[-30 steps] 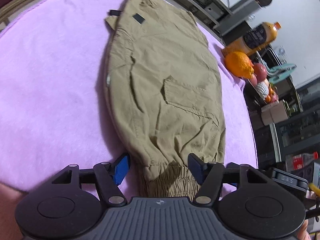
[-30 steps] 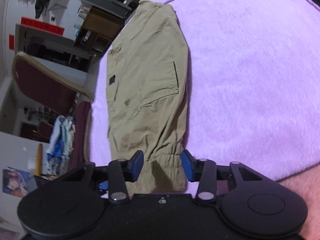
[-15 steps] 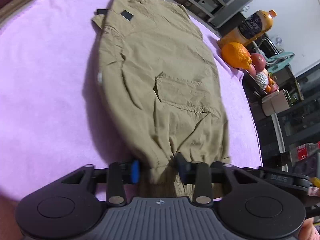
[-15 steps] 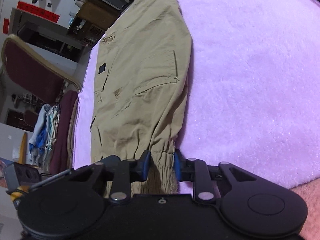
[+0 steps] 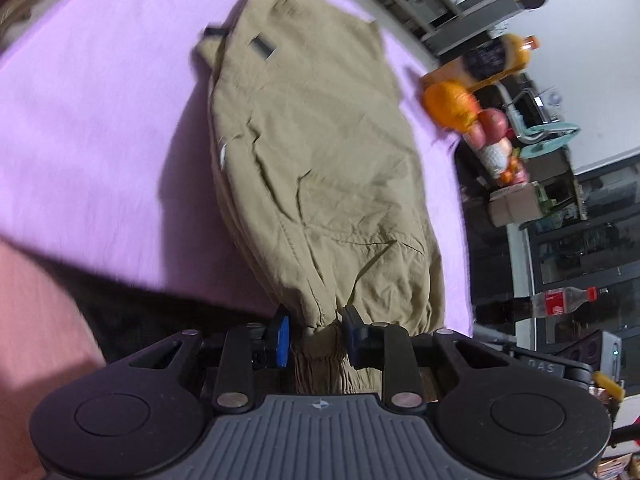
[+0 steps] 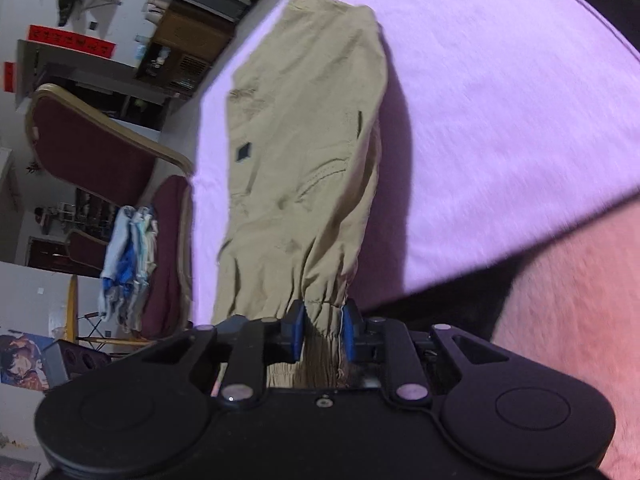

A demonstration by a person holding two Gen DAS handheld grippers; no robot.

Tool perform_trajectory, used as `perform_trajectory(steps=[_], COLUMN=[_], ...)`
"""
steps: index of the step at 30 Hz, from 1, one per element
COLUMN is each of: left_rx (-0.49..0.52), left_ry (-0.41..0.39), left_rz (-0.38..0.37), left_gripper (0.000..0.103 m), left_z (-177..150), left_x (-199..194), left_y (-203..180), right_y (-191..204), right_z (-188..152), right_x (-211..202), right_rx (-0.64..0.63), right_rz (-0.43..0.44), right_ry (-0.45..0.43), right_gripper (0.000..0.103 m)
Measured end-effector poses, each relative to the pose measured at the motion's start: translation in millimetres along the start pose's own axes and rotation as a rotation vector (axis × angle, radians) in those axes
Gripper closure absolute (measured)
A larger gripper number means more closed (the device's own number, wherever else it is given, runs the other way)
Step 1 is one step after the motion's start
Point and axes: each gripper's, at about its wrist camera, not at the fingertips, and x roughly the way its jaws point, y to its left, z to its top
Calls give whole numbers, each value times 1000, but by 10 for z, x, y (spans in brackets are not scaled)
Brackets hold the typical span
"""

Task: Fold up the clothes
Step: 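Grasp the elastic cuffs with the left gripper while the right gripper grasps them too, then lift the cuffs with both grippers and fold them onto the waistband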

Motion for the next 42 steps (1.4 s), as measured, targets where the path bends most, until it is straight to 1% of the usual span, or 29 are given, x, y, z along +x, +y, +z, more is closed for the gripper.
perform_trajectory(steps=[1, 3, 6, 10, 12, 17, 19, 22, 24, 25, 26, 27, 28, 29, 30, 31, 32, 33, 34, 35, 36, 38, 40, 42], left_rx=[-11, 20, 70, 97, 92, 68, 75, 92, 116, 145, 183, 217, 241, 265, 290, 315, 340, 363, 374, 383, 380, 343, 266, 179], left_ry=[14, -2, -46, -74, -77, -77, -81, -84, -99, -124, -159, -204, -260, -317, -379, -439, -487, -528, -541, -550, -539, -474, -396, -322], left_rz=[9, 16, 16, 26, 27, 40, 58, 77, 93, 108, 131, 157, 173, 182, 161, 142, 138, 139, 170, 200, 226, 255, 269, 278], left_gripper=[79, 80, 80, 80, 80, 79, 79, 74, 74, 70, 64, 63, 63, 61, 56, 39, 30, 29, 29, 29, 29, 29, 29, 29], left_z=[3, 32, 119, 262, 345, 616, 735, 976, 1168, 1285, 1397, 1497, 1568, 1630, 1653, 1670, 1657, 1643, 1624, 1604, 1579, 1525, 1447, 1351], left_x=[25, -33, -158, -236, -238, -203, -188, -130, -87, -62, -45, -64, -132, -211, -342, -468, -571, -661, -688, -707, -679, -543, -357, -165], left_y=[9, -70, -253, -423, -461, -552, -613, -709, -786, -840, -897, -954, -1008, -1060, -1098, -1130, -1129, -1120, -1075, -1023, -931, -679, -389, -97], right_y=[-65, -81, 76, 228, 288, 355, 425, 518, 600, 644, 688, 738, 787, 820, 849, 867, 884, 884, 865, 843, 800, 663, 512, 351], right_z=[-3, 6, 33, 139, 204, 376, 456, 631, 805, 911, 1017, 1138, 1255, 1332, 1401, 1431, 1452, 1469, 1477, 1483, 1483, 1498, 1516, 1533], right_x=[35, 49, -57, -187, -194, -157, -129, -103, -80, -58, -36, -5, 15, -3, -30, -86, -147, -211, -261, -309, -346, -364, -334, -227], right_rx=[37, 61, 23, 42, 67, 128, 131, 151, 165, 170, 176, 178, 172, 165, 157, 136, 111, 78, 52, 27, 11, -11, -24, -35], right_rz=[-7, -7, 5, 43, 53, 84, 89, 96, 91, 86, 80, 63, 40, 27, 16, 17, 21, 17, 4, -11, -29, -68, -110, -147], right_ry=[11, 12, -11, -35, -44, -52, -59, -81, -116, -137, -159, -182, -209, -237, -265, -288, -310, -324, -333, -341, -349, -342, -320, -271], right_gripper=[84, 84, 83, 82, 82, 82, 82, 82, 81, 79, 73, 71, 65, 59, 57, 54, 48, 46, 43, 43, 43, 42, 42, 42])
